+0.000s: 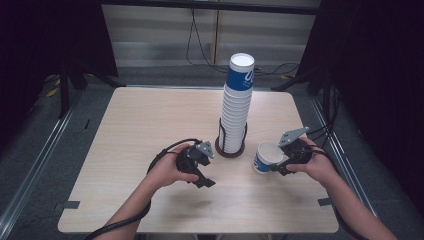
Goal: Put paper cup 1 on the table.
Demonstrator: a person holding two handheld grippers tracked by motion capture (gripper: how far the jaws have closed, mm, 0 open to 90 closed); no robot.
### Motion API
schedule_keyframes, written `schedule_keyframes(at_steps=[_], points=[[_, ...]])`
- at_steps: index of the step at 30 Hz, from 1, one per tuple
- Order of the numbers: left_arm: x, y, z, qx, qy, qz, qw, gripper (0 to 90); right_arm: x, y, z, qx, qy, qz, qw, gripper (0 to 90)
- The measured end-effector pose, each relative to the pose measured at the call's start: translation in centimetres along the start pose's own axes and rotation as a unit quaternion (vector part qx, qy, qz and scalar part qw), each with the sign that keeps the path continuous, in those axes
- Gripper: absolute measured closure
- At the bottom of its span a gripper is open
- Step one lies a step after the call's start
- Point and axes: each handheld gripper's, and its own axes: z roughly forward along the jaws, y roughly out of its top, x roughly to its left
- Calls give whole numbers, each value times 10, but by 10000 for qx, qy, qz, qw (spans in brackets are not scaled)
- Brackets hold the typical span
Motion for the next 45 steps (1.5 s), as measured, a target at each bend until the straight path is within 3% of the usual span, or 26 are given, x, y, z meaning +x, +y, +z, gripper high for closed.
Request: schedule_keyframes(at_steps=[7,19,29,45], points=[[-1,1,-1,9,36,9,10000,218,-3,-6,-1,153,-77,104,9998,206],[0,0,0,21,1,6,10000,217,-2,-5,3,24,-144,221,9996,187],[1,-1,-3,-22,22,-39,10000,212,2,-8,7,-67,30,448,9990,139],[2,4,-5,-7,23,-69,10000,205,1,-3,-19,-12,133,319,9994,133]])
